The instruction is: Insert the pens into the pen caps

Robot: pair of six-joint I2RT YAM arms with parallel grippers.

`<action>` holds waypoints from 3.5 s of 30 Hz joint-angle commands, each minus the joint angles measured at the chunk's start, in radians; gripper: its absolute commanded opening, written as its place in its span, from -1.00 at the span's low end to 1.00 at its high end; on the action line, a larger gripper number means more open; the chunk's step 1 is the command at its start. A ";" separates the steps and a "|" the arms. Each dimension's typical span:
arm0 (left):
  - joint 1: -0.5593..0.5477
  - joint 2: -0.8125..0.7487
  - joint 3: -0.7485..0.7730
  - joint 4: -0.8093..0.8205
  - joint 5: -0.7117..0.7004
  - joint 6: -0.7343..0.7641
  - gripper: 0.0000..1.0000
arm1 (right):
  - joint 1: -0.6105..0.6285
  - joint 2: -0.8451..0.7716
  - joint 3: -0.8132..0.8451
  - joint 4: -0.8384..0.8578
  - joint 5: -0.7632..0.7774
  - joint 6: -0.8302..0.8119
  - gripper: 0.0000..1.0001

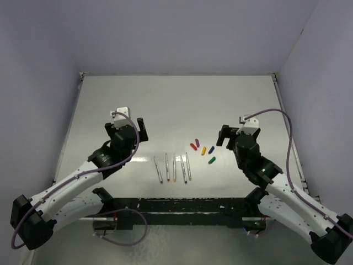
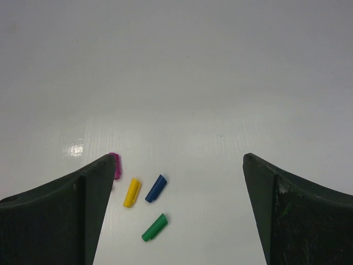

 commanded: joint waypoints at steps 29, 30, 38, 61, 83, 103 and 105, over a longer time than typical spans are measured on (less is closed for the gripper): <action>-0.046 0.327 0.193 -0.405 0.440 -0.377 0.33 | -0.001 0.033 -0.015 0.033 0.042 0.023 1.00; -0.058 0.337 0.196 -0.406 0.439 -0.389 0.14 | -0.001 0.032 -0.023 0.039 0.042 0.024 1.00; -0.196 0.506 0.293 -0.531 0.371 -0.476 0.22 | -0.001 0.010 -0.044 0.028 0.044 0.077 0.69; -0.247 0.593 0.234 -0.505 0.450 -0.568 0.13 | -0.002 0.000 -0.052 -0.025 0.006 0.124 0.72; -0.247 0.673 0.202 -0.464 0.464 -0.556 0.03 | -0.001 0.020 -0.061 -0.008 -0.011 0.131 0.78; -0.246 0.575 0.075 -0.527 0.500 -0.539 -0.28 | -0.001 0.056 -0.025 -0.036 -0.016 0.148 0.79; -0.244 0.596 0.079 -0.517 0.487 -0.534 -0.22 | 0.000 0.065 -0.021 -0.039 -0.015 0.149 0.79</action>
